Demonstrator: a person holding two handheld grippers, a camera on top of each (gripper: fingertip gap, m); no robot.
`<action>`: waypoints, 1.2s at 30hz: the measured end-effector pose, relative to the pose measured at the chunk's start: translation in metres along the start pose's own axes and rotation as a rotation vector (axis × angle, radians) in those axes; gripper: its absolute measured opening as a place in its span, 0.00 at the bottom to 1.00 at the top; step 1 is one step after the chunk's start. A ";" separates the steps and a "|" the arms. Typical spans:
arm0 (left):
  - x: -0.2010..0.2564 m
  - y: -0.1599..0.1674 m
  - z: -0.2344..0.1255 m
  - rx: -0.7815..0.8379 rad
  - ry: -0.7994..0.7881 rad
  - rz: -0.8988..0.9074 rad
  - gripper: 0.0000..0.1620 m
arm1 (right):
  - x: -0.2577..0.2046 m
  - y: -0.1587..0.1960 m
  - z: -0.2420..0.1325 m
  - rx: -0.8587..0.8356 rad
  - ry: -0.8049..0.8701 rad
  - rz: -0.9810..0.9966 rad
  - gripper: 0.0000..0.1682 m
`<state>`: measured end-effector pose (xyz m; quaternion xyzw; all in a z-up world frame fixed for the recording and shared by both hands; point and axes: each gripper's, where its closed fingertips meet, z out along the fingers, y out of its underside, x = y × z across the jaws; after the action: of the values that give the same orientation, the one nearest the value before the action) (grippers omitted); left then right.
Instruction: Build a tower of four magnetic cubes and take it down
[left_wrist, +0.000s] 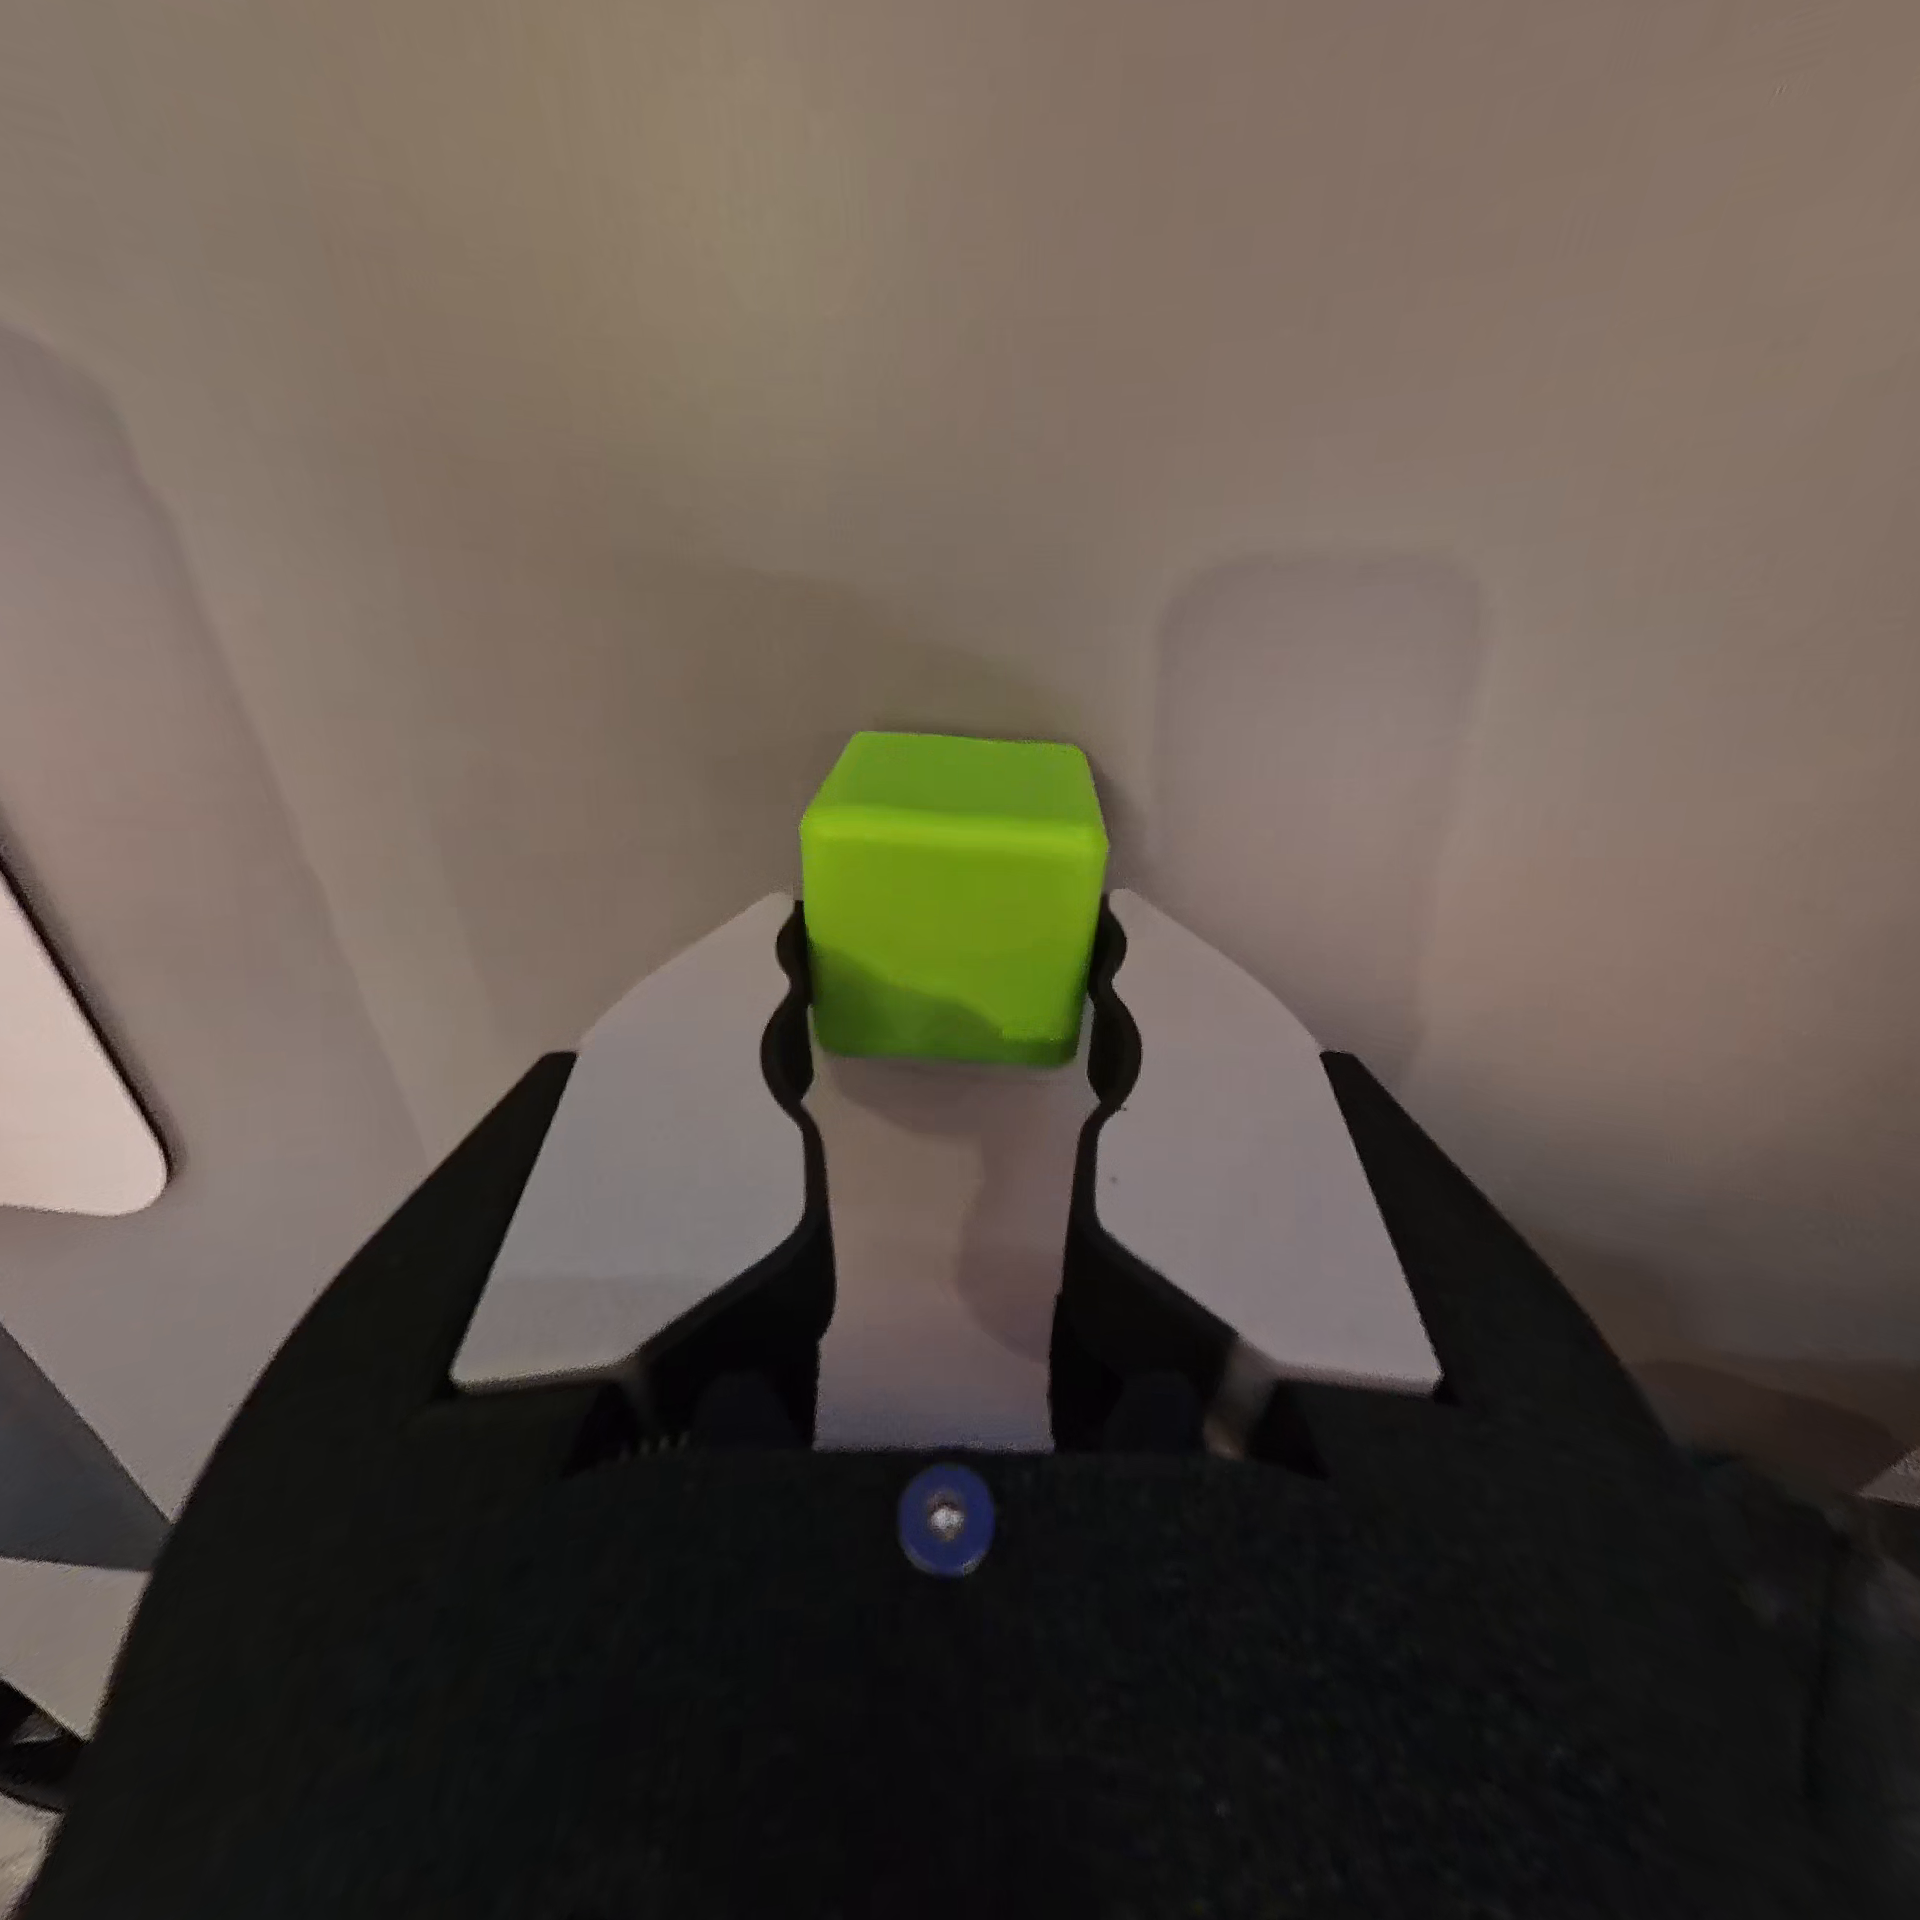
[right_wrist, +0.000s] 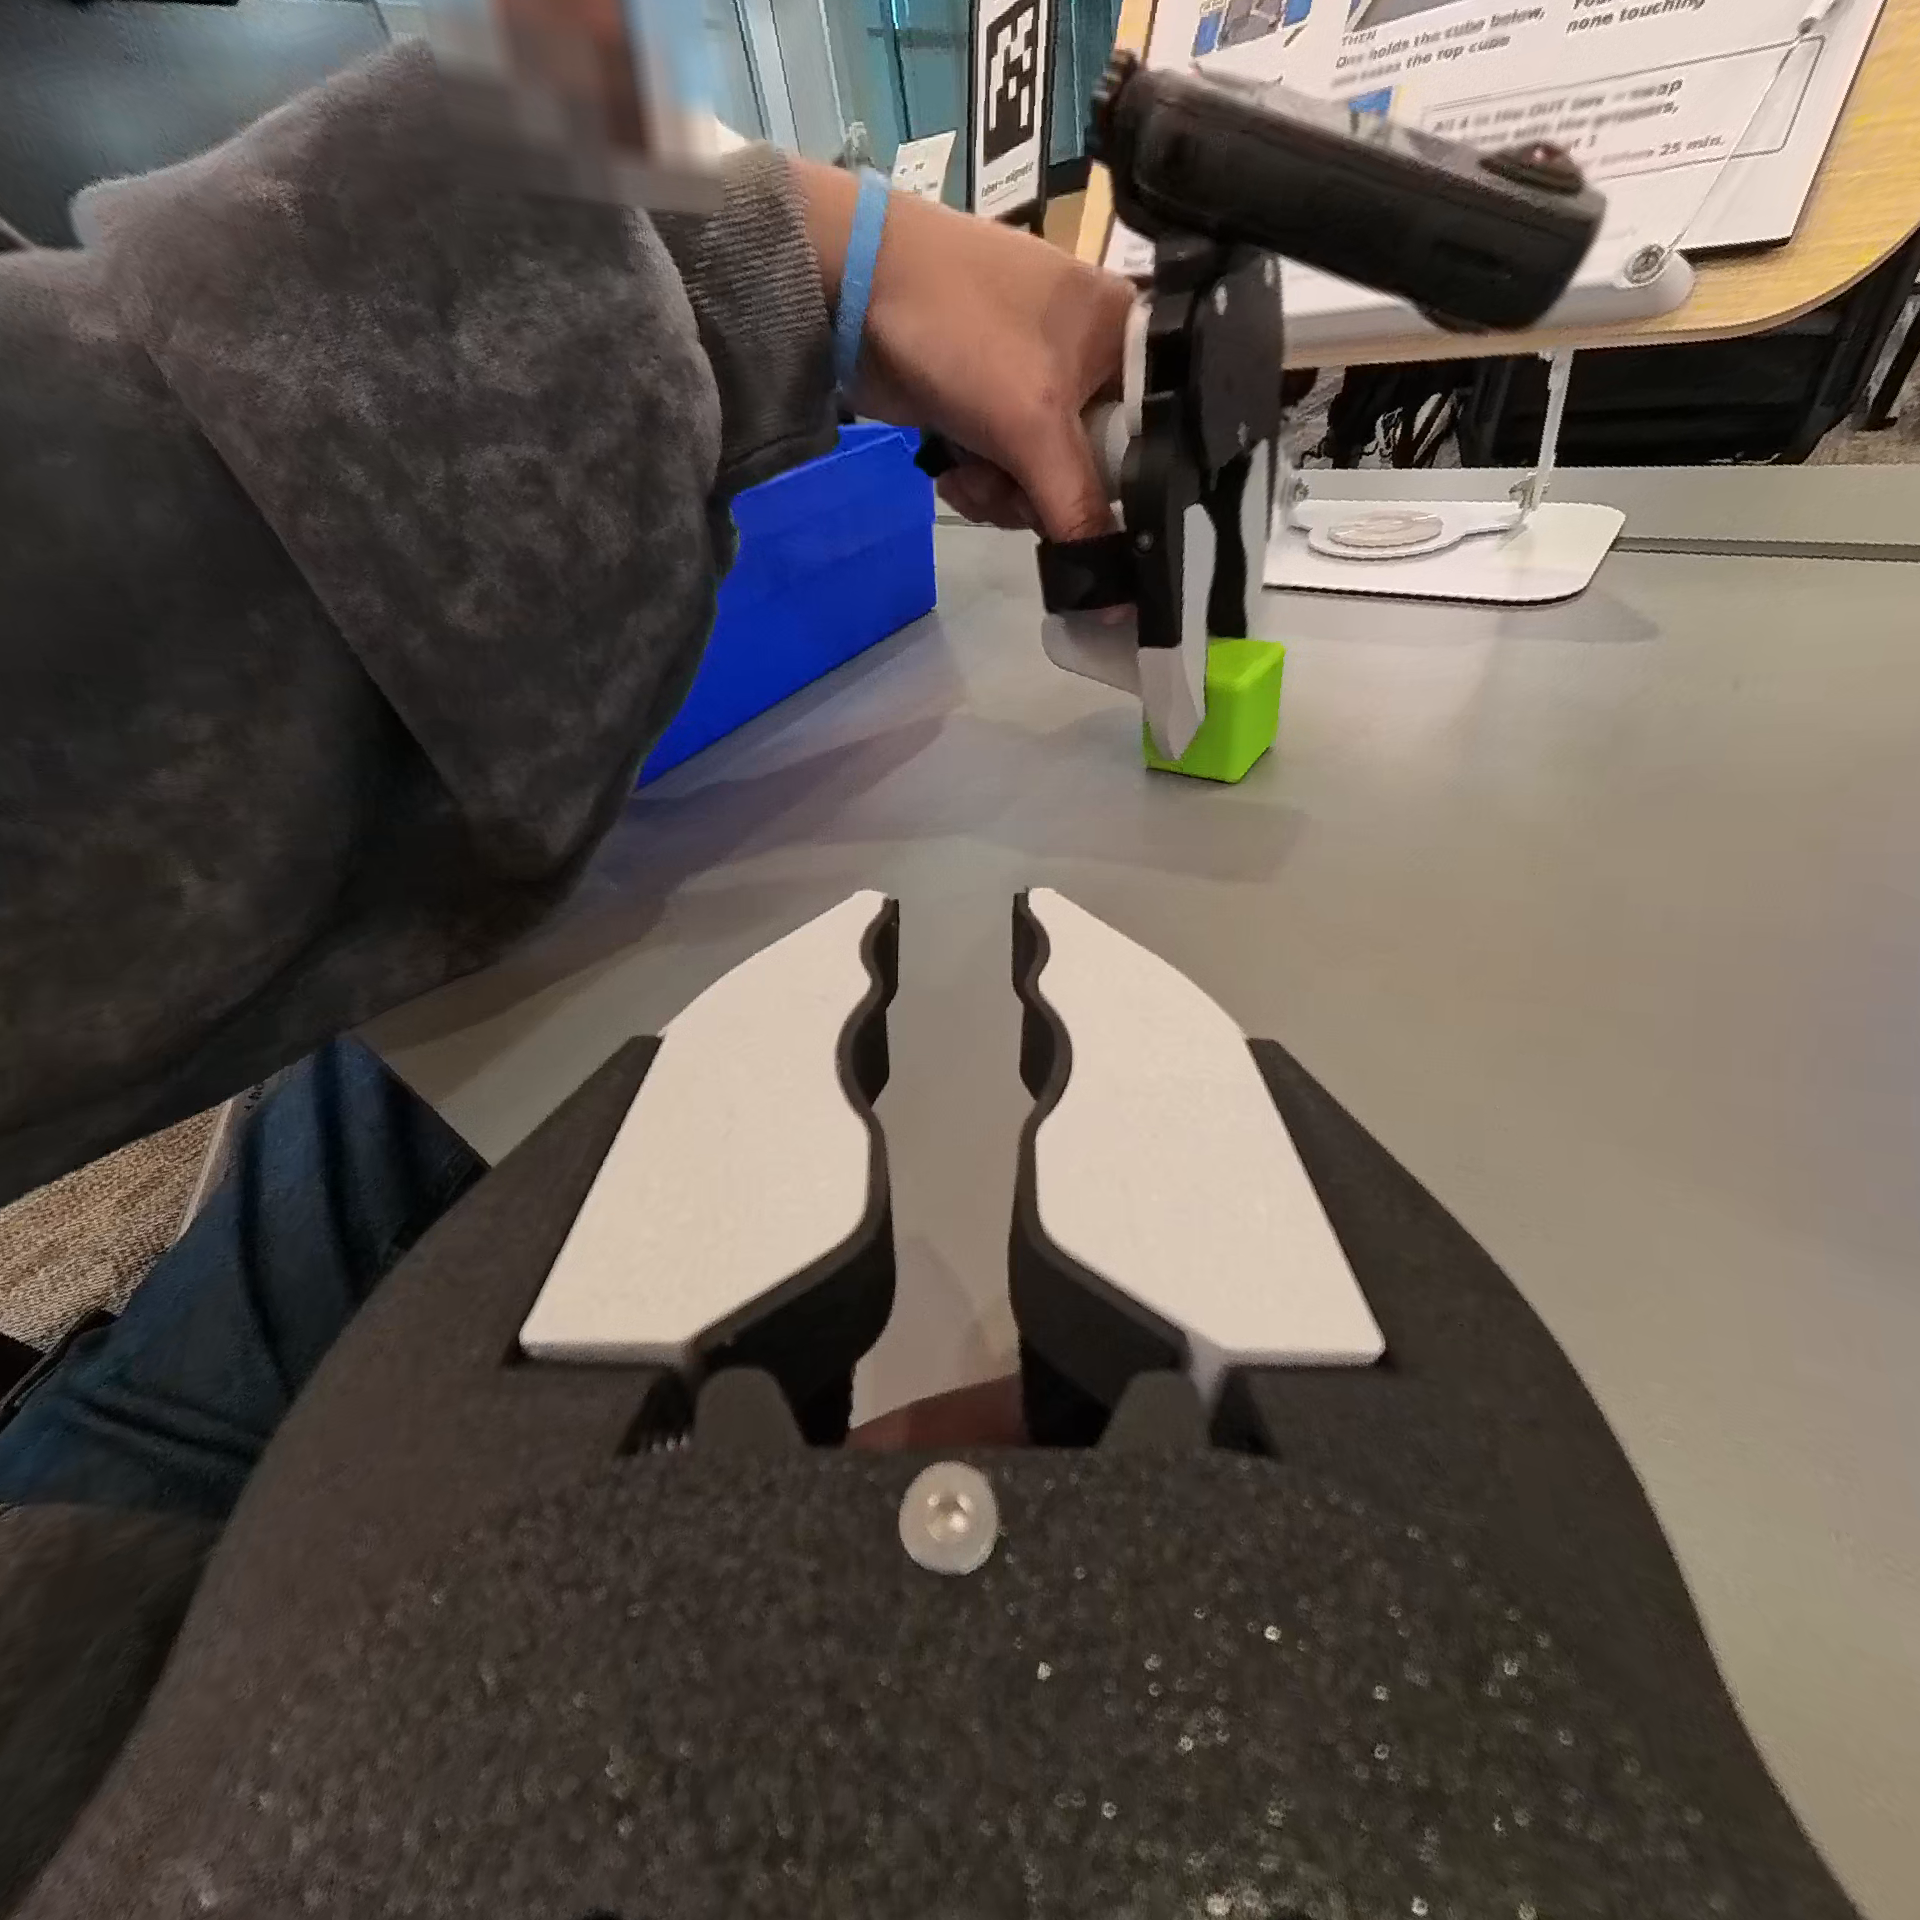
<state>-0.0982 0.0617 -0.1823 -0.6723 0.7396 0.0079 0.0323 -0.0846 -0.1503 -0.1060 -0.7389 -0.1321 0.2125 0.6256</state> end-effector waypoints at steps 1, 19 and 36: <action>0.002 0.003 -0.005 0.013 -0.001 -0.011 0.30 | 0.000 0.000 0.000 0.001 0.000 0.003 0.12; 0.162 0.217 -0.119 1.000 -0.510 -0.970 0.37 | -0.005 0.003 0.003 -0.012 -0.022 0.015 0.12; 0.070 0.285 -0.141 0.588 -0.619 -0.892 0.42 | -0.006 0.004 0.004 -0.020 -0.013 -0.012 0.12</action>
<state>-0.3933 0.0115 -0.0549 -0.8463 0.3145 -0.0159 0.4297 -0.0917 -0.1507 -0.1100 -0.7430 -0.1428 0.2120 0.6186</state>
